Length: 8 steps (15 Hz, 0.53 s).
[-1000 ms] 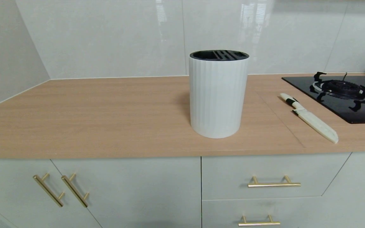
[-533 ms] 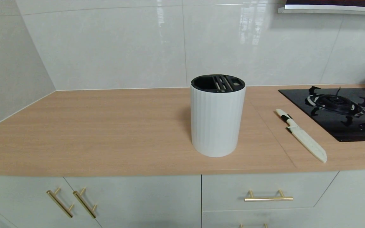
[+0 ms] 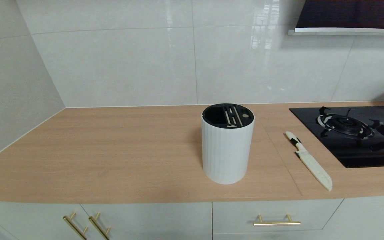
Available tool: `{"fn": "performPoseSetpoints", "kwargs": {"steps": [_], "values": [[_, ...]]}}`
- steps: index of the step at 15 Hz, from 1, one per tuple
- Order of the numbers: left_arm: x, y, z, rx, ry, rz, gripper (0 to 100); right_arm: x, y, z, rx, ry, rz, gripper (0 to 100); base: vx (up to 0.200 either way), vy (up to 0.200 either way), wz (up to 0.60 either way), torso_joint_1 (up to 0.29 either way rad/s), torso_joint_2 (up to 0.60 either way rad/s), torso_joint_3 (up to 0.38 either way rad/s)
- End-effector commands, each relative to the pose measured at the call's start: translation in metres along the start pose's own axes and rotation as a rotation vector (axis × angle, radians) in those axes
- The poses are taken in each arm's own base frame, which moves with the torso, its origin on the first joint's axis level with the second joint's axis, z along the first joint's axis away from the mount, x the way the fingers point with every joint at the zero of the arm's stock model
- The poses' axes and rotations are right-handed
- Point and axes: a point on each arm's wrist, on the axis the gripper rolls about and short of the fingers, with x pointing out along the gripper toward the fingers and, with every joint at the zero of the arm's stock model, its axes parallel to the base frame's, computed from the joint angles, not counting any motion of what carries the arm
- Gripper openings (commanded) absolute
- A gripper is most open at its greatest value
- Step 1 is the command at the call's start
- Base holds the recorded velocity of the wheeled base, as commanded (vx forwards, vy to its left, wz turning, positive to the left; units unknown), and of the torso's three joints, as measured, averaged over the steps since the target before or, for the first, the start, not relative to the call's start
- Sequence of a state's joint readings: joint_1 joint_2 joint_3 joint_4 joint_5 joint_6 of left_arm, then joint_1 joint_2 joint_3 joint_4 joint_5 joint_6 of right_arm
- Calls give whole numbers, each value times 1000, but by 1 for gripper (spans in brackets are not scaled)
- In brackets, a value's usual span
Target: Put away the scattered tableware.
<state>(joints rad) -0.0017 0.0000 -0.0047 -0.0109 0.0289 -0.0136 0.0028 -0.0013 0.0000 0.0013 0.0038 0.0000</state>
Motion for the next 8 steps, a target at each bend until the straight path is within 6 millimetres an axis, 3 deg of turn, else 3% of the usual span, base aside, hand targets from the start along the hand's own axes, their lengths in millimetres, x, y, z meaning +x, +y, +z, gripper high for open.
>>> {"fn": "performPoseSetpoints", "kwargs": {"steps": [1,8], "values": [[0,0,0,0,0,0,100,0,0,0,2,0,1,100,0,0,0,242,-554,-320],[0,0,0,0,0,0,100,0,0,0,0,0,1,100,0,0,0,260,-581,-319]]}}
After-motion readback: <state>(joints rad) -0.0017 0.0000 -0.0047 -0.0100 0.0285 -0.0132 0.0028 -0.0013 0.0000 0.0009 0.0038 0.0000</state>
